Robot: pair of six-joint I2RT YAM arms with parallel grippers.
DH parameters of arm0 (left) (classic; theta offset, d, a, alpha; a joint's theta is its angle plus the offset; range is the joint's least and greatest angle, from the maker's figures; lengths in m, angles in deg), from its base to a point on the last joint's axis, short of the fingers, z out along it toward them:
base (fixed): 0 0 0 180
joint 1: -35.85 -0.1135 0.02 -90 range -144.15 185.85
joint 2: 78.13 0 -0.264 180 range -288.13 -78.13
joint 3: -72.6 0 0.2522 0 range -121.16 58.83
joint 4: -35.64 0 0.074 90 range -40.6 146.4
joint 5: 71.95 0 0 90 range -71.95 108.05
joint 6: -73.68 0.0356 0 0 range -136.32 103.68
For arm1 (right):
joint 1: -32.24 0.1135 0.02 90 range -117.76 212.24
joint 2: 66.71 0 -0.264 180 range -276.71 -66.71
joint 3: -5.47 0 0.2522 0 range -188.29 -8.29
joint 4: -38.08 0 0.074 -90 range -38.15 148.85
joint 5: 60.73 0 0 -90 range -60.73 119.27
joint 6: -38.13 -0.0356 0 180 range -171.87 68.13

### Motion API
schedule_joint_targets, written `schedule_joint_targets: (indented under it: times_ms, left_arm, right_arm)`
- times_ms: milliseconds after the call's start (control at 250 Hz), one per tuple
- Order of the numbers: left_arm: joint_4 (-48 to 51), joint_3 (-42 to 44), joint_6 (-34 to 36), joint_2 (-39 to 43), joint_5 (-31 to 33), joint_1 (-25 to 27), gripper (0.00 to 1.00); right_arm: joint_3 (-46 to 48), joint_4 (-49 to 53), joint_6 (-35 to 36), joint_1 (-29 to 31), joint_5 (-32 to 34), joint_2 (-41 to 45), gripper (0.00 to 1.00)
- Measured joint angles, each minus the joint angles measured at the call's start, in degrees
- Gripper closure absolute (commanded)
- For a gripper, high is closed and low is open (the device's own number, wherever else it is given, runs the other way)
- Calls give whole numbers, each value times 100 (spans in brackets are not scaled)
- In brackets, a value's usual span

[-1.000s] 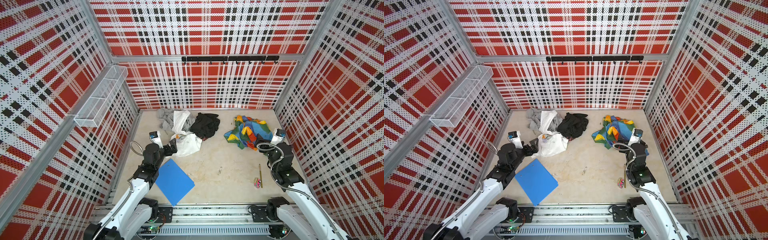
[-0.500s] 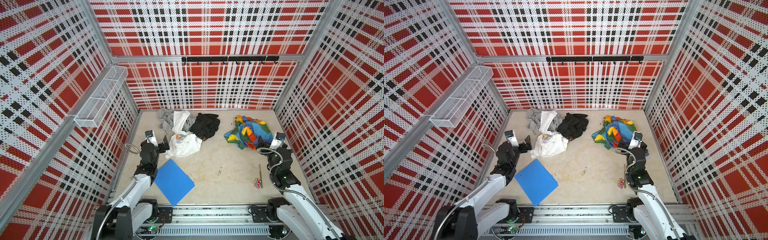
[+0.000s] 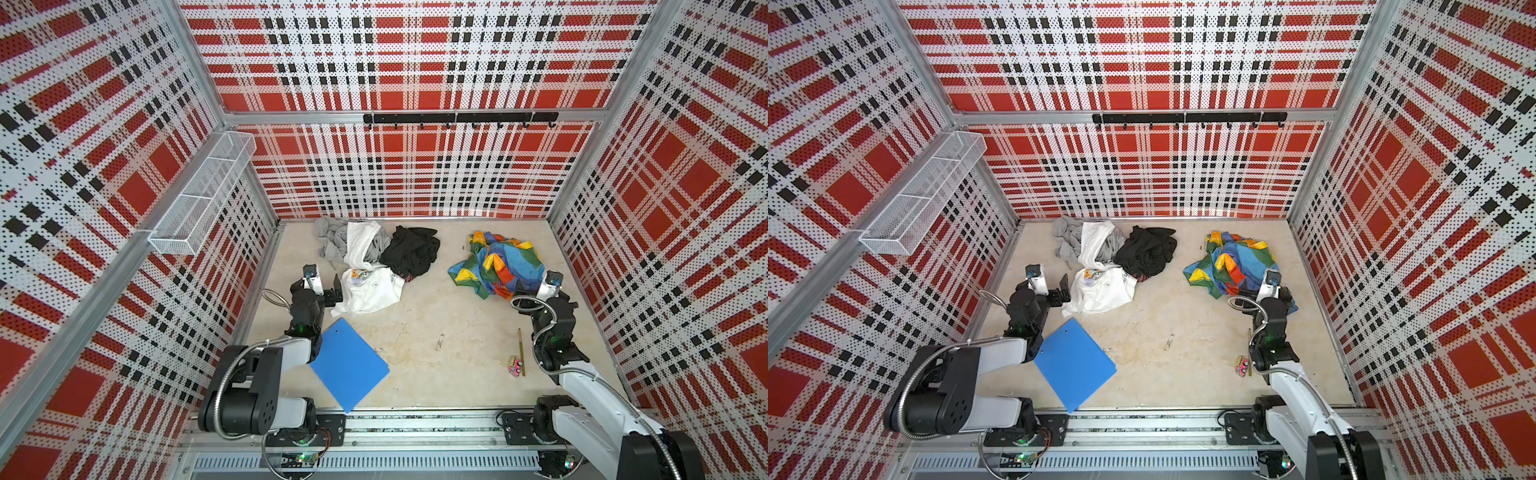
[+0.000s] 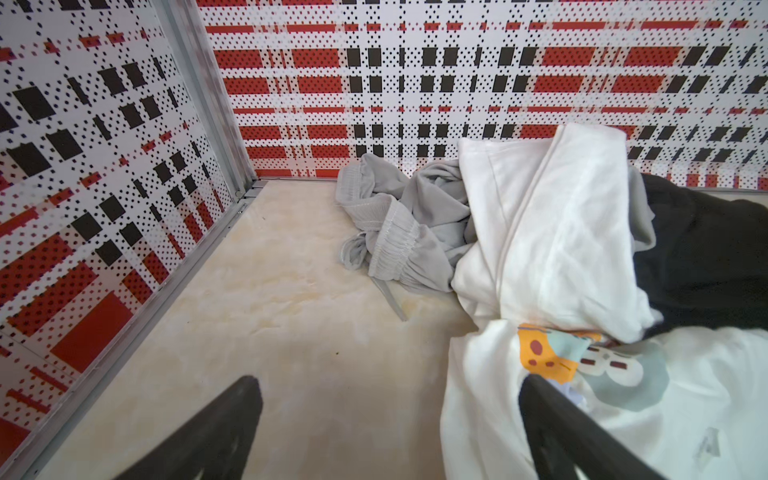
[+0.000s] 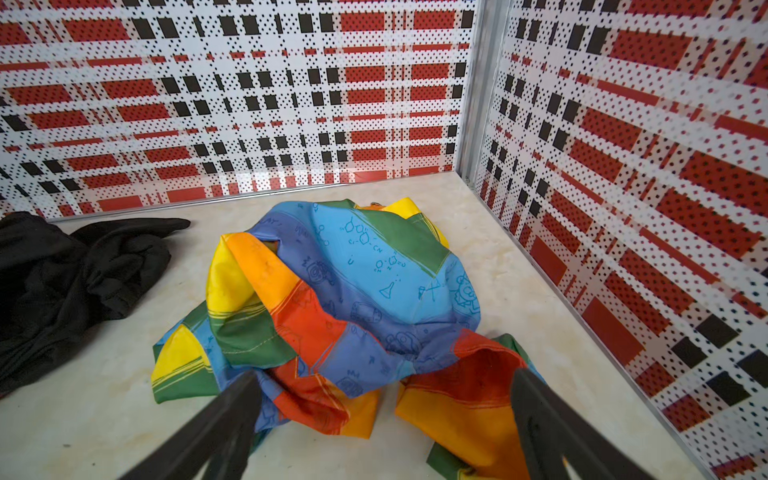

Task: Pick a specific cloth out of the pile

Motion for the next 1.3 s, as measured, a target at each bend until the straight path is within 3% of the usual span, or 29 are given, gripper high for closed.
schedule_joint_targets:
  times_ms: [256,444,644,1020,1301]
  left_arm:
    - [-1010,282,46,-767,17,-4,1]
    - [-1143,254,0,-774,-111,-166,1]
    - [-1154,243,-52,-774,-651,-365,1]
    - [-1156,243,-59,-774,-1005,-376,1]
    - [-1156,243,-59,-774,-1010,-376,1]
  right_arm:
    - [42,-813,122,-79,9,-776,0]
    - [94,-1545,188,-199,13,-1526,0]
    - [160,-2500,160,-387,-90,-2269,0]
    - [551,-4409,262,-437,-431,-3316,0]
    - [350,-4400,291,-424,-444,-3427,0]
